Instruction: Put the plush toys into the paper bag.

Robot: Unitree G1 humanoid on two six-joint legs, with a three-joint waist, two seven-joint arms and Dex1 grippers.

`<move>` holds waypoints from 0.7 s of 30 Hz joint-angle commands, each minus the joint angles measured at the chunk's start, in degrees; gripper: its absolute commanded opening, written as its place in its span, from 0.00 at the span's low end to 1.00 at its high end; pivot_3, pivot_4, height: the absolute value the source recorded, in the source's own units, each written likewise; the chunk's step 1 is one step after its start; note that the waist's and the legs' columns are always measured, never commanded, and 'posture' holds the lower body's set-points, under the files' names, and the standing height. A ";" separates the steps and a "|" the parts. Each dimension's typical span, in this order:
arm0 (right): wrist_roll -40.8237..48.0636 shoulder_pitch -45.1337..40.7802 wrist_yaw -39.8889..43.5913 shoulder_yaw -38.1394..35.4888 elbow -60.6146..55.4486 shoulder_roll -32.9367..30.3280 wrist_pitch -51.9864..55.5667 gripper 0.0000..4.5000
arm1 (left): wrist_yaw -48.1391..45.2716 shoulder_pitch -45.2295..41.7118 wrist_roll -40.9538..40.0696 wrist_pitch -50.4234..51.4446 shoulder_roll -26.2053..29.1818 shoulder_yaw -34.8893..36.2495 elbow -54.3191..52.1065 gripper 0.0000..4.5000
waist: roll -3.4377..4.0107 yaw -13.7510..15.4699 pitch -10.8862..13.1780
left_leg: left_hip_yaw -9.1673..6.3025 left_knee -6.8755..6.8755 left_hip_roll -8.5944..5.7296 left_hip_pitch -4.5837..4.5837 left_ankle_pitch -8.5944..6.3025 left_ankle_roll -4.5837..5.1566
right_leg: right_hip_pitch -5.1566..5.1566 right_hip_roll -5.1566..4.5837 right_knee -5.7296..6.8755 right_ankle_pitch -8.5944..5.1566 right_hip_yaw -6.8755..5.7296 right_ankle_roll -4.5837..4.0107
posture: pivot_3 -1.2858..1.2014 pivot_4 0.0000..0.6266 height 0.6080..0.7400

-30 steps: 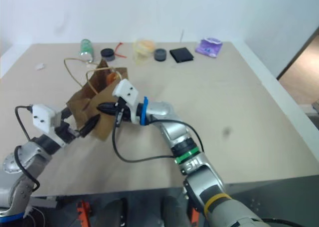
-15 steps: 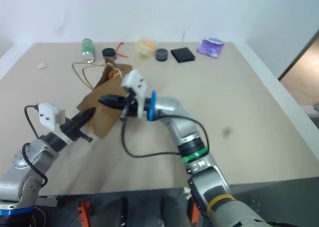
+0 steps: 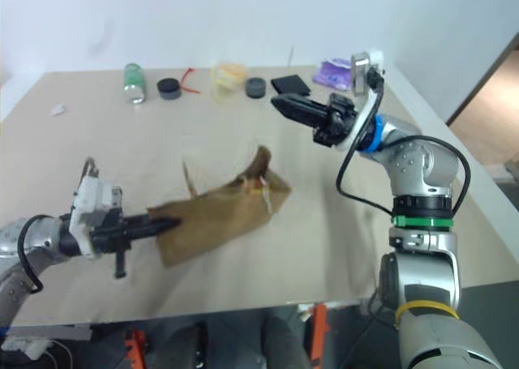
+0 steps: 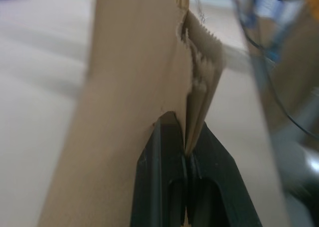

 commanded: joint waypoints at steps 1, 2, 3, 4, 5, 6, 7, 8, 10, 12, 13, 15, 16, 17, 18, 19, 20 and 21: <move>-1.43 0.59 0.92 1.41 -2.36 -0.83 -1.32 0.00 | -13.78 -3.13 0.91 -1.75 5.50 -1.94 6.15 0.01 | 0.12 -0.29 0.07 | 0.01 0.00 0.00 -0.03 0.00 0.00 | -0.01 -0.01 0.00 -0.03 0.01 0.02 | 0.52 0.24 1.00; -1.64 0.95 0.92 1.67 -2.70 -0.88 -1.37 0.00 | -14.73 -3.81 1.17 -1.96 5.54 -2.30 7.17 0.01 | 0.12 -0.29 0.08 | 0.01 0.00 0.00 -0.05 0.00 0.00 | -0.01 -0.03 0.00 -0.05 0.01 0.06 | 0.52 0.24 1.00; -2.12 1.54 0.67 2.20 -3.24 -1.00 -1.49 0.00 | -15.86 -4.38 1.89 -2.63 5.66 -2.95 8.24 0.01 | 0.13 -0.28 0.09 | 0.00 0.01 -0.01 -0.10 0.00 0.00 | 0.00 -0.04 0.00 -0.08 0.00 0.10 | 0.52 0.24 1.00; -2.53 2.33 0.63 2.87 -4.02 -1.30 -1.31 0.00 | -16.11 -5.07 2.39 -2.55 5.38 -3.48 9.16 0.06 | 0.13 -0.28 0.09 | 0.01 0.02 -0.01 -0.14 -0.01 0.00 | -0.02 -0.06 -0.01 -0.08 0.00 0.11 | 0.52 0.24 1.00; -3.03 3.01 0.50 3.35 -4.63 -1.56 -1.47 0.00 | -16.36 -5.47 3.21 -2.94 5.23 -3.94 9.67 0.13 | 0.13 -0.27 0.08 | 0.01 0.02 -0.01 -0.14 -0.01 0.00 | -0.03 -0.06 -0.02 -0.09 0.00 0.11 | 0.52 0.24 1.00; -3.58 3.41 0.14 3.61 -4.87 -1.68 -1.67 0.00 | -16.13 -5.92 3.71 -3.13 4.88 -4.12 10.09 0.19 | 0.13 -0.27 0.08 | 0.00 0.02 -0.01 -0.14 -0.01 0.00 | -0.02 -0.06 -0.01 -0.10 0.00 0.12 | 0.52 0.24 1.00; -3.99 3.66 0.08 3.81 -4.96 -1.93 -1.75 0.00 | -15.28 -6.33 3.45 -2.46 4.50 -3.88 10.13 0.26 | 0.13 -0.27 0.08 | 0.00 0.02 -0.01 -0.14 -0.01 0.00 | -0.02 -0.06 -0.01 -0.11 0.00 0.12 | 0.52 0.24 1.00; -4.38 3.77 0.08 3.90 -4.95 -2.12 -2.04 0.00 | -14.42 -6.82 3.76 -3.15 3.84 -3.45 10.29 0.32 | 0.14 -0.25 0.09 | 0.00 0.01 -0.01 -0.14 -0.01 0.00 | -0.02 -0.06 -0.01 -0.11 -0.01 0.12 | 0.52 0.24 1.00; -5.27 3.34 -0.54 3.80 -3.90 -2.38 -2.51 0.15 | -12.48 -7.79 3.20 -3.04 2.70 -1.93 10.16 0.49 | 0.14 -0.25 0.09 | -0.01 0.02 -0.01 -0.15 -0.01 0.00 | -0.03 -0.06 -0.01 -0.11 -0.01 0.12 | 0.52 0.24 1.00; -6.29 2.96 -0.72 3.88 -2.89 -2.80 -3.28 0.26 | -11.38 -7.81 1.53 -1.19 2.64 -0.54 9.10 0.62 | 0.14 -0.24 0.09 | -0.01 0.02 -0.01 -0.14 -0.01 0.00 | -0.02 -0.06 -0.01 -0.10 -0.01 0.13 | 0.52 0.24 1.00; -6.68 2.79 -0.60 3.97 -2.39 -3.14 -3.40 0.35 | -10.44 -7.80 0.91 -0.76 2.41 0.36 8.56 0.70 | 0.14 -0.24 0.09 | -0.02 0.04 -0.01 -0.15 -0.01 0.00 | -0.02 -0.05 0.00 -0.10 -0.01 0.13 | 0.52 0.24 1.00; -7.33 2.72 -0.23 4.17 -1.72 -4.08 -3.41 0.55 | -8.71 -7.49 -0.82 0.73 2.41 2.15 7.16 0.88 | 0.14 -0.25 0.10 | -0.02 0.04 -0.01 -0.14 -0.01 0.00 | -0.02 -0.05 0.00 -0.10 -0.01 0.13 | 0.52 0.24 1.00; -7.85 2.78 -0.03 4.23 -1.33 -4.80 -3.60 0.66 | -7.52 -7.25 -2.22 1.95 2.54 3.50 6.13 0.98 | 0.14 -0.25 0.10 | -0.02 0.03 -0.01 -0.14 -0.01 0.00 | -0.02 -0.05 0.00 -0.10 -0.01 0.13 | 0.52 0.24 1.00; -8.40 2.82 0.09 4.23 -0.76 -5.51 -3.86 0.75 | -6.64 -6.87 -4.10 3.81 2.98 4.86 5.02 1.00 | 0.14 -0.25 0.10 | -0.02 0.03 -0.01 -0.15 -0.01 0.00 | -0.02 -0.05 0.00 -0.10 -0.01 0.13 | 0.52 0.24 1.00; -8.94 2.95 0.43 4.30 -0.17 -6.41 -3.98 0.84 | -5.69 -6.42 -5.71 5.41 3.36 6.25 3.95 1.00 | 0.14 -0.25 0.10 | -0.02 0.03 -0.01 -0.15 -0.01 0.00 | -0.02 -0.06 0.00 -0.11 -0.01 0.13 | 0.52 0.24 1.00; -9.59 3.19 0.80 4.41 0.40 -7.34 -4.33 0.95 | -4.64 -6.00 -7.33 6.95 3.60 7.71 3.02 1.00 | 0.14 -0.25 0.10 | -0.02 0.03 -0.01 -0.15 -0.01 0.00 | -0.02 -0.06 0.00 -0.11 -0.01 0.13 | 0.52 0.24 1.00; -10.32 3.41 1.22 4.50 1.28 -8.42 -4.78 0.99 | -3.42 -5.58 -9.13 8.55 3.85 9.54 2.15 1.00 | 0.15 -0.25 0.11 | -0.02 0.03 -0.02 -0.16 -0.01 0.00 | -0.02 -0.06 -0.01 -0.12 -0.01 0.14 | 0.52 0.24 1.00; -11.27 3.84 1.83 4.68 2.24 -9.94 -5.24 0.99 | -1.87 -5.01 -11.50 10.61 4.36 12.18 1.47 1.00 | 0.15 -0.25 0.11 | -0.01 0.03 -0.02 -0.15 -0.01 0.00 | -0.02 -0.07 -0.01 -0.12 0.00 0.14 | 0.52 0.24 1.00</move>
